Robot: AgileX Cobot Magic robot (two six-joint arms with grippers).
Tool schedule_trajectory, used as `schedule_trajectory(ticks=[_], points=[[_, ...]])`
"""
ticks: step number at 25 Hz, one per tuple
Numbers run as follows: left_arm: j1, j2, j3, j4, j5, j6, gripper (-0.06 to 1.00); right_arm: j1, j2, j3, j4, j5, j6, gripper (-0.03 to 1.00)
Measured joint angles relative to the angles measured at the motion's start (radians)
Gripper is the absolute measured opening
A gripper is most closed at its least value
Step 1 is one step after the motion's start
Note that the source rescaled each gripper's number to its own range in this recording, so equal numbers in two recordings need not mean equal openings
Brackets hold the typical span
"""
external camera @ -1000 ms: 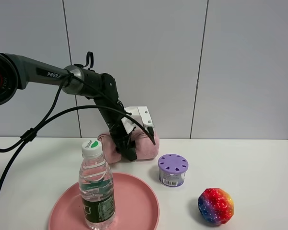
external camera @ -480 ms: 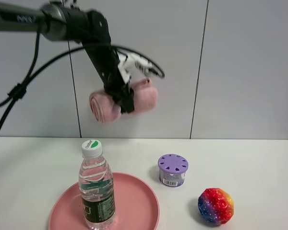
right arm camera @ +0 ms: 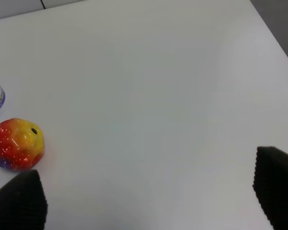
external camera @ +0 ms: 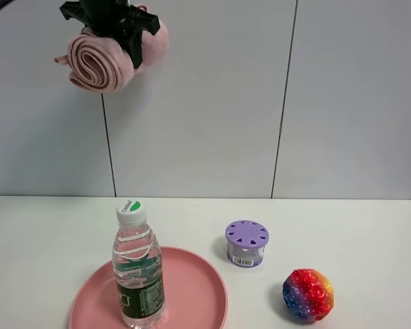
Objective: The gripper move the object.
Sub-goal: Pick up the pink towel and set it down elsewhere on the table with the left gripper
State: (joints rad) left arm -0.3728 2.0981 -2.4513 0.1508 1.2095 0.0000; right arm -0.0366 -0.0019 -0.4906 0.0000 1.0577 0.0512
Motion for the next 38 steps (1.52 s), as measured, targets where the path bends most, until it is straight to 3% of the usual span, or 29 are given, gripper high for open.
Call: schedule_trajectory(ticks=[4,12,15,20,28,34,38], points=[[0.036,-0.131,0.191,0.0,-0.001,-0.033,0.02,0.0,0.0,0.0,0.0,0.0,0.0,1.0],[0.175,-0.428,0.756,-0.007,-0.003,-0.171,0.02,0.0,0.0,0.0,0.0,0.0,0.0,1.0],[0.224,-0.495,0.896,-0.032,-0.004,-0.219,0.02,0.0,0.0,0.0,0.0,0.0,0.0,1.0],[0.239,-0.545,1.096,-0.075,-0.022,-0.245,0.02,0.0,0.0,0.0,0.0,0.0,0.0,1.0],[0.24,-0.563,1.395,-0.112,-0.322,-0.3,0.02,0.0,0.0,0.0,0.0,0.0,0.0,1.0],[0.24,-0.563,1.549,-0.143,-0.591,-0.303,0.02,0.0,0.0,0.0,0.0,0.0,0.0,1.0],[0.24,-0.563,1.621,-0.143,-0.717,-0.294,0.02,0.0,0.0,0.0,0.0,0.0,0.0,1.0]])
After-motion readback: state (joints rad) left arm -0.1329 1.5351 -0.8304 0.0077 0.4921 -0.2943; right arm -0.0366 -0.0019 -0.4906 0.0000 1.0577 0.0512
